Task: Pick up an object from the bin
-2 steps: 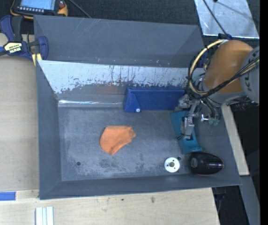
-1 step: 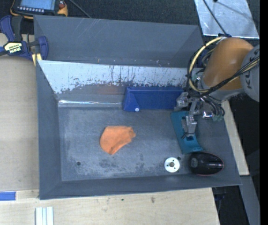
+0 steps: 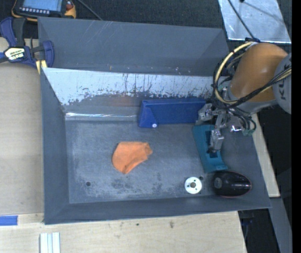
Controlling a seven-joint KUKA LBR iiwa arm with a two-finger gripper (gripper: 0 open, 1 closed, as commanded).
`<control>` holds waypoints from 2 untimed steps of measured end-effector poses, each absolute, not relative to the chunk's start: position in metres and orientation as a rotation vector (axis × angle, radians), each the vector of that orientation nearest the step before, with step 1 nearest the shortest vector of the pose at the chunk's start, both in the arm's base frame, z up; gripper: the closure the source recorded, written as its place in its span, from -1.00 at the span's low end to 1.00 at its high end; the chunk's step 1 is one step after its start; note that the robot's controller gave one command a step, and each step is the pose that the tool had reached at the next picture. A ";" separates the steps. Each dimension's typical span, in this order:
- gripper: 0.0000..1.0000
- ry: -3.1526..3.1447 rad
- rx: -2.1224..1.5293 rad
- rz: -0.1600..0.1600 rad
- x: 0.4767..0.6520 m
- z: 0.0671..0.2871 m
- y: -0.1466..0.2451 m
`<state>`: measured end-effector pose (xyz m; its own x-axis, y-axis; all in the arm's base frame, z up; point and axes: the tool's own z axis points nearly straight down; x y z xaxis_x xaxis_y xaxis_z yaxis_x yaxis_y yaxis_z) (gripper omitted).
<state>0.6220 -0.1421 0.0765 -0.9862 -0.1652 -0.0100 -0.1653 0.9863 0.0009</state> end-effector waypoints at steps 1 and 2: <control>-1.00 3.132 0.214 0.004 0.624 0.076 -0.137; -1.00 3.134 0.181 0.002 0.624 0.076 -0.137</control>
Offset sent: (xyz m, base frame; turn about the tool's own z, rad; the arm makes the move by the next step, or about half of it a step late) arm 0.0000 -0.0040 -0.0065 -0.0925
